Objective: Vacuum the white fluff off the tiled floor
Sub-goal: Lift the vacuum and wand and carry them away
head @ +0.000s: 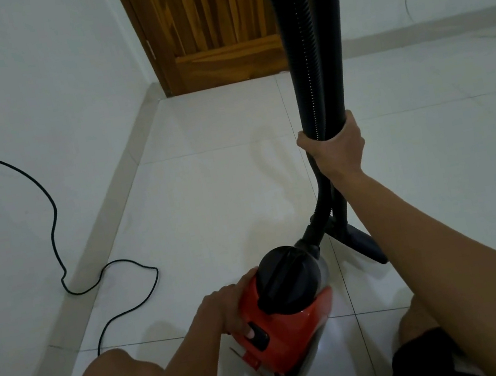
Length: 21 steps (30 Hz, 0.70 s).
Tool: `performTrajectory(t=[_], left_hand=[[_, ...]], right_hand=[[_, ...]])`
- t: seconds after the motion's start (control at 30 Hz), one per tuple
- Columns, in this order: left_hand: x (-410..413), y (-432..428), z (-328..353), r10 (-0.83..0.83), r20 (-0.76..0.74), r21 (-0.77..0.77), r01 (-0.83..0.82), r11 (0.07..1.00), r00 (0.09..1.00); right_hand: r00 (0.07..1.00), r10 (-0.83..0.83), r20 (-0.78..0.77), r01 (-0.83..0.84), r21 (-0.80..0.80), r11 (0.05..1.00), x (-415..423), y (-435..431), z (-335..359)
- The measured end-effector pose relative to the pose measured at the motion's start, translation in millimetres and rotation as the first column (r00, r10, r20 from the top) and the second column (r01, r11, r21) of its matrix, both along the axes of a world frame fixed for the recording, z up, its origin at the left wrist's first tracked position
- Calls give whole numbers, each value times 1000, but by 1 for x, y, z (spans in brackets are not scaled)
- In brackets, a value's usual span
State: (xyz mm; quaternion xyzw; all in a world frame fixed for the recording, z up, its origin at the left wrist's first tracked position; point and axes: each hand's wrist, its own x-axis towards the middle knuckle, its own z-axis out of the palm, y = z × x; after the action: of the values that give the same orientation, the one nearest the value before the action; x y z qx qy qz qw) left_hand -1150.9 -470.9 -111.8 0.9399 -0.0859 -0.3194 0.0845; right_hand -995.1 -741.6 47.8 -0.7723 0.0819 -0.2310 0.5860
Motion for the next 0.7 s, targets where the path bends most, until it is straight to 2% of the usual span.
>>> performTrajectory(t=[0.27, 0.53, 0.6, 0.7], left_hand=[[0, -1, -6, 8, 28, 81, -10, 997, 1000], [12, -15, 18, 10, -75, 123, 0, 992, 997], [24, -18, 32, 30, -12, 57, -29, 998, 999], [45, -33, 60, 187, 90, -215, -164, 963, 978]], right_hand=[[1000, 2, 4, -3, 14, 1000, 2, 5, 0], [1000, 21, -4, -21, 23, 1000, -6, 8, 5], [1000, 19, -6, -19, 27, 999, -8, 7, 8], [1000, 20, -11, -20, 33, 999, -12, 5, 12]])
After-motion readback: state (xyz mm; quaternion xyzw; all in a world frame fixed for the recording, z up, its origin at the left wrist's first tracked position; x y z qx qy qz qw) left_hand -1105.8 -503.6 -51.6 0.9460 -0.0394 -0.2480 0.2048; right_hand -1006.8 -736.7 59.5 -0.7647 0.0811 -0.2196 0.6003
